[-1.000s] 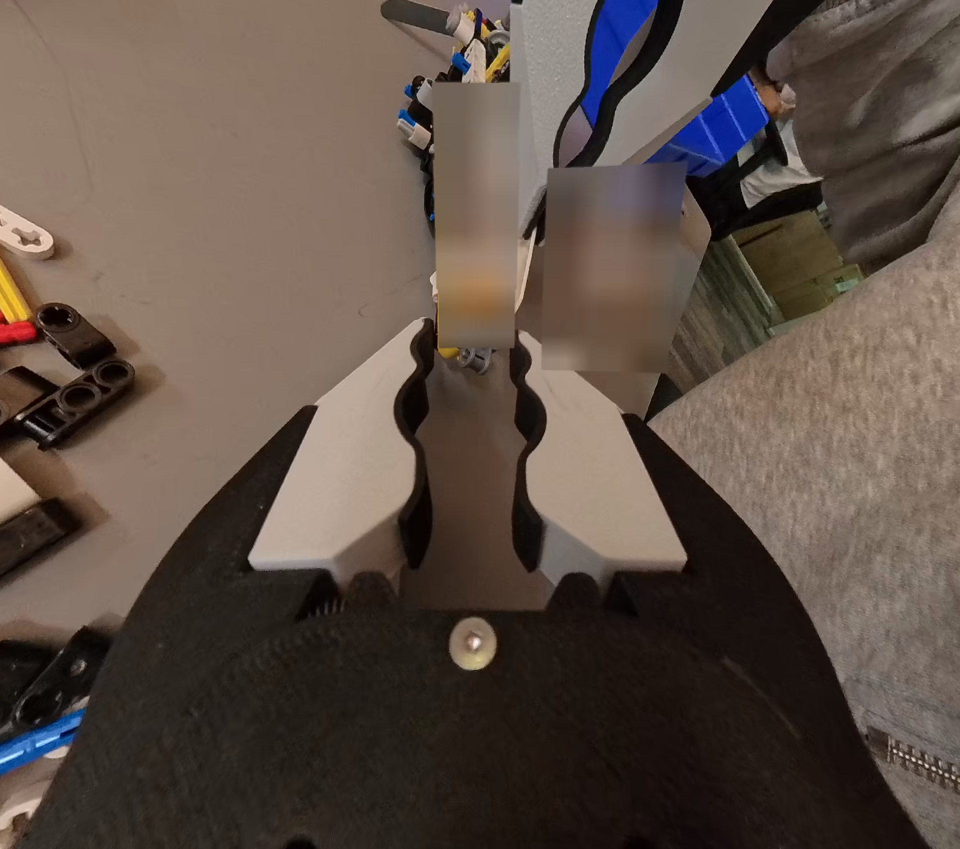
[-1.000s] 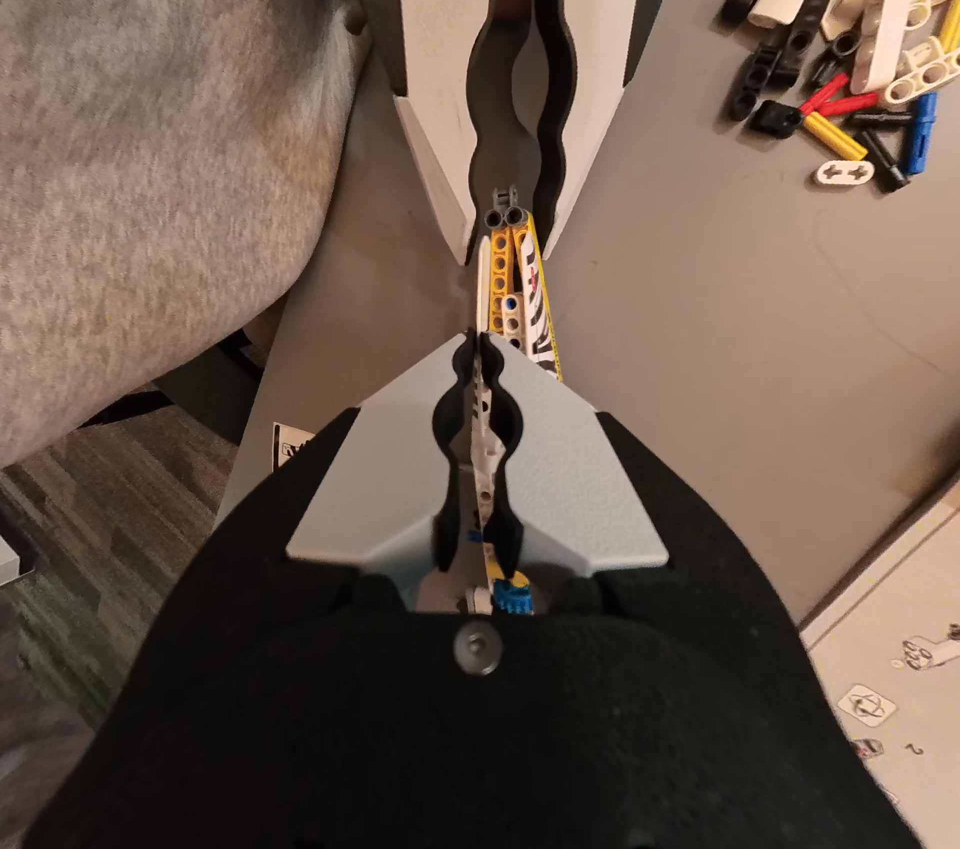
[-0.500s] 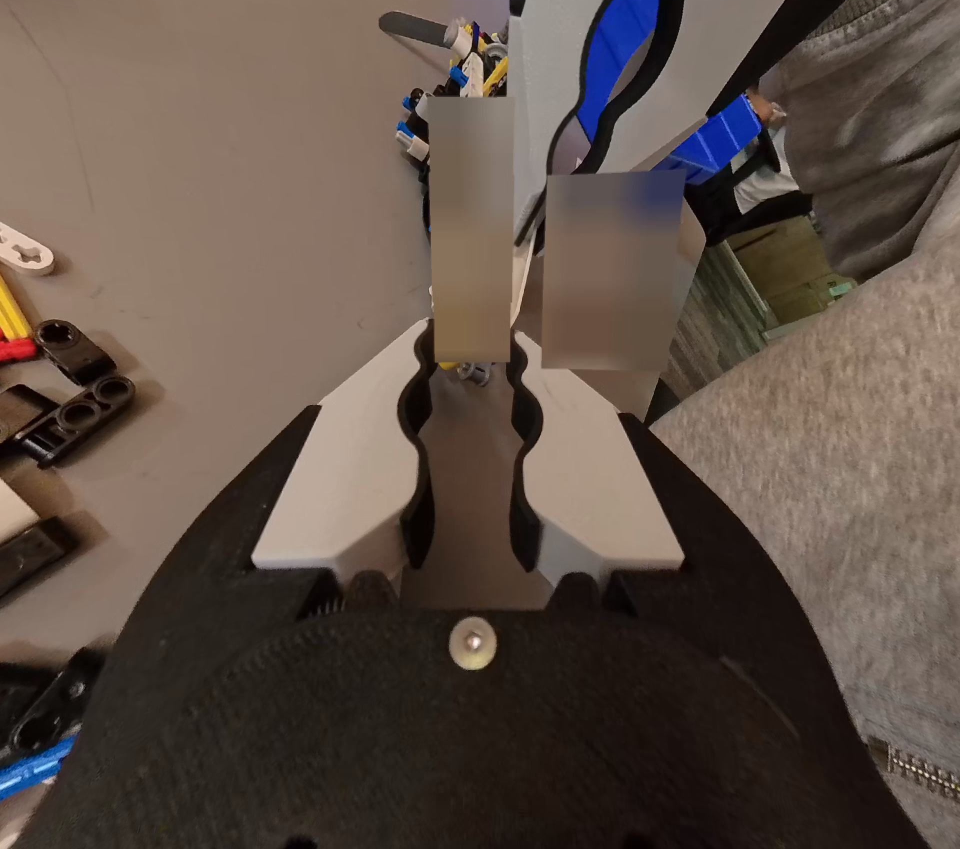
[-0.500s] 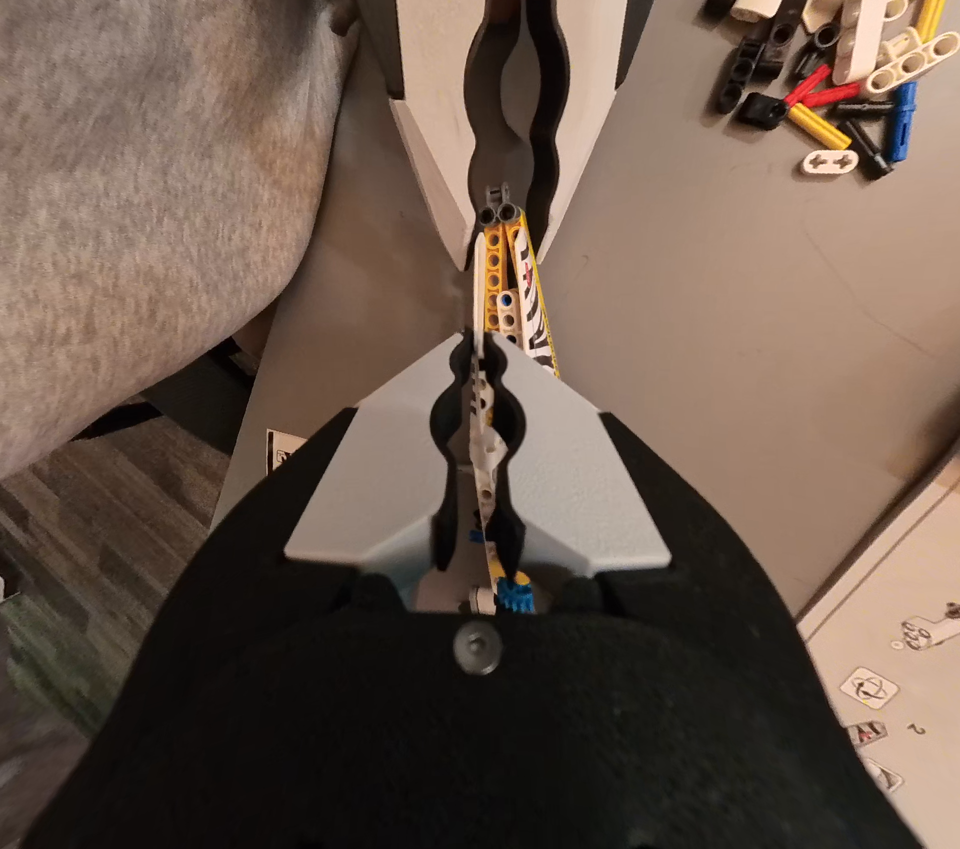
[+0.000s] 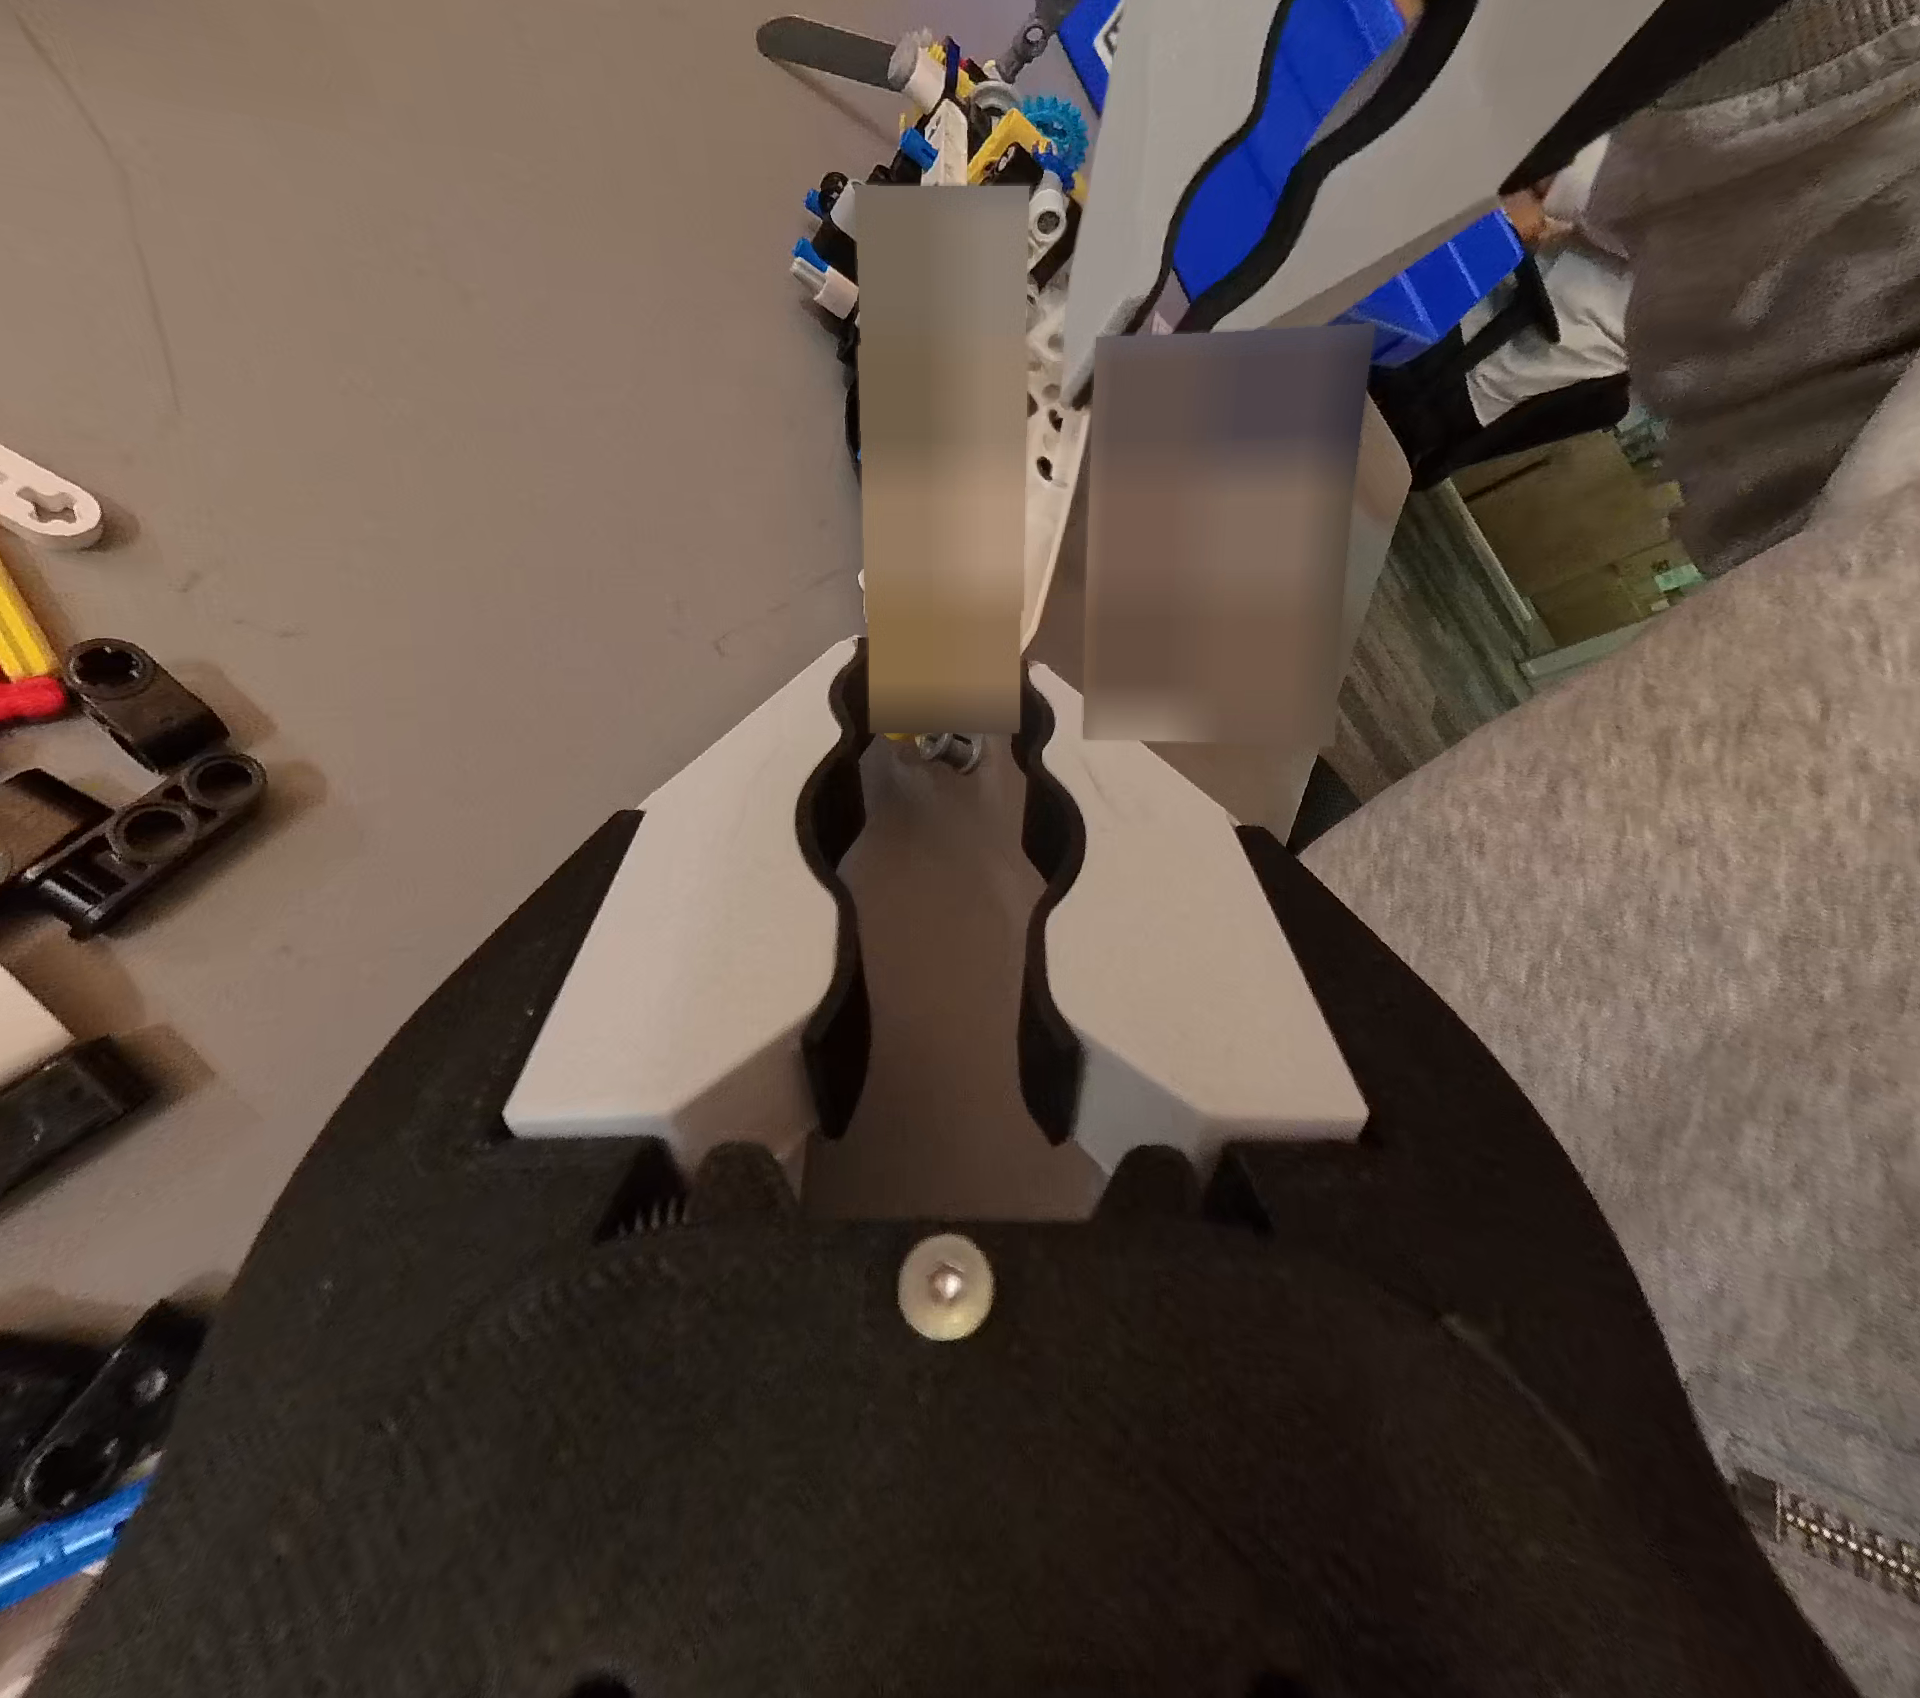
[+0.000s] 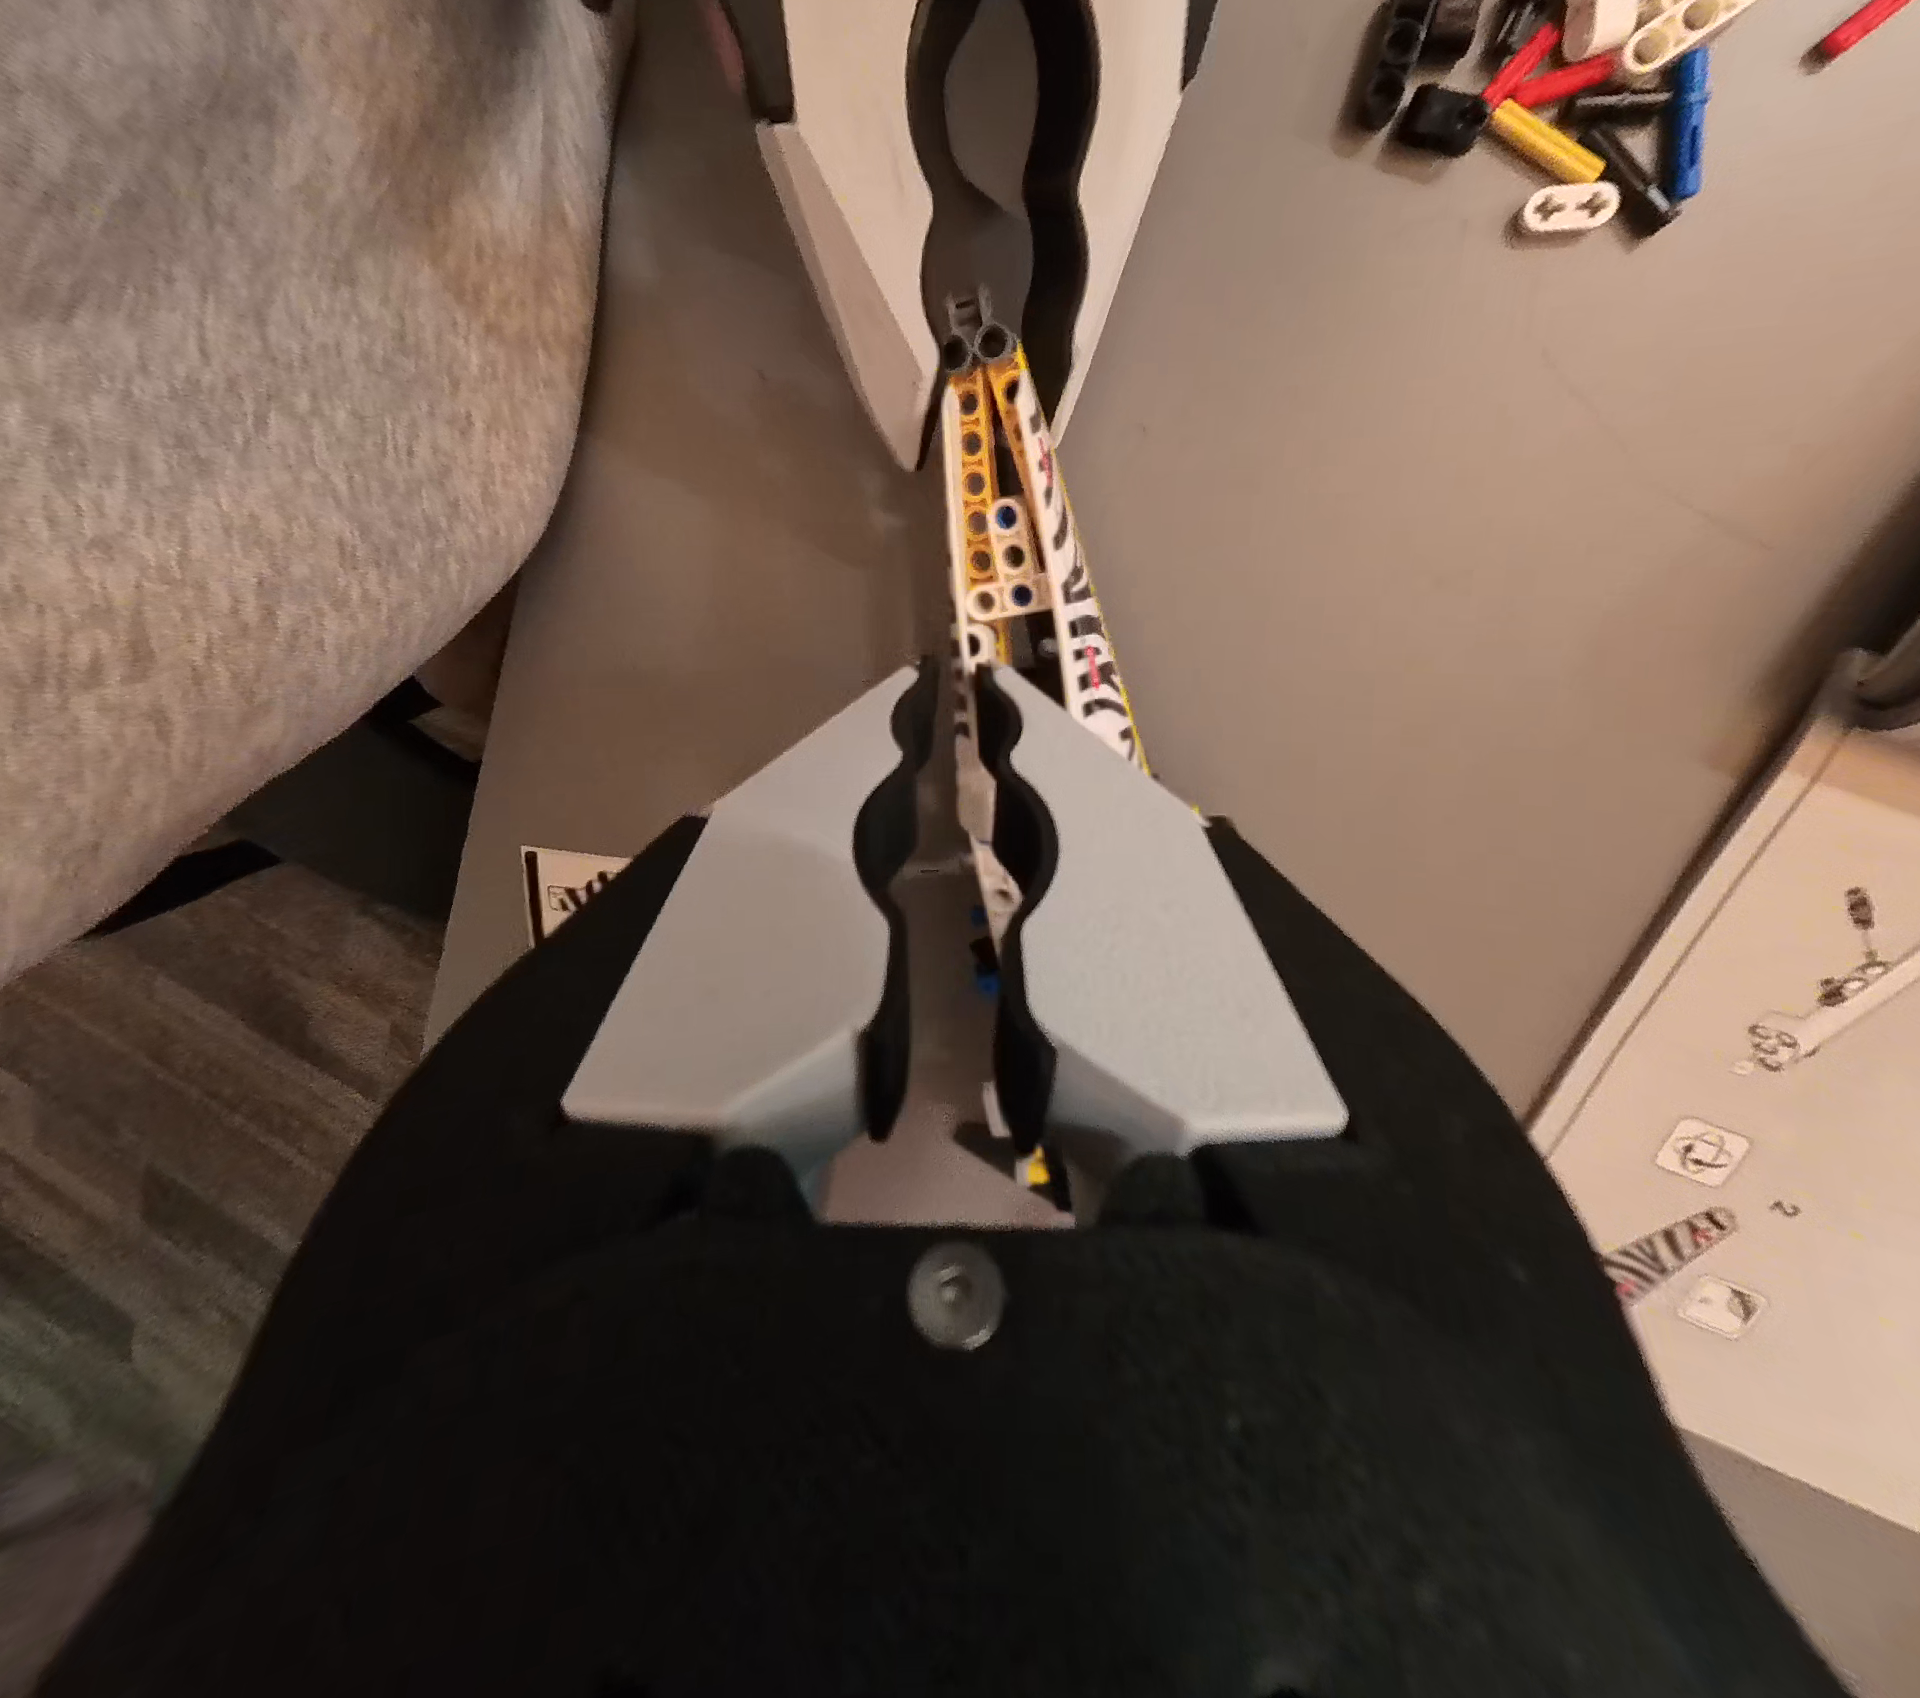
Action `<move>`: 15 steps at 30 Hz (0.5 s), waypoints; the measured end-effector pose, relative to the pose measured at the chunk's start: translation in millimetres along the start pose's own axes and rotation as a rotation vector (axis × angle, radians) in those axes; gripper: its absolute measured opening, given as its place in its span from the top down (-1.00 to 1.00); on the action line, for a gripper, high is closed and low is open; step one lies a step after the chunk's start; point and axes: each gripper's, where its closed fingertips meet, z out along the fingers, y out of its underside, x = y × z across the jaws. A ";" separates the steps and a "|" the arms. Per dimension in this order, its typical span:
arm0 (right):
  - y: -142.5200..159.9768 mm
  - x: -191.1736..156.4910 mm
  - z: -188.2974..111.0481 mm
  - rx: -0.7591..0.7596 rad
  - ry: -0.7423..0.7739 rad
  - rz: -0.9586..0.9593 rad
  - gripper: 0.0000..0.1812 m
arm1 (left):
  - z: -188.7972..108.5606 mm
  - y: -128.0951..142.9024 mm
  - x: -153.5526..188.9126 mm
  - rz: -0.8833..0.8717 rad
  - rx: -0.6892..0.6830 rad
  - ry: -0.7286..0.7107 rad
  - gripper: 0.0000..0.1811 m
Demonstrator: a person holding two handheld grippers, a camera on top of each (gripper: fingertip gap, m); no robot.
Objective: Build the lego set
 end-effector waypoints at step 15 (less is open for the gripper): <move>4.5 2.0 2.5 -0.042 -0.019 -0.028 0.99 | 0.4 0.8 0.1 -0.004 -0.006 0.003 0.73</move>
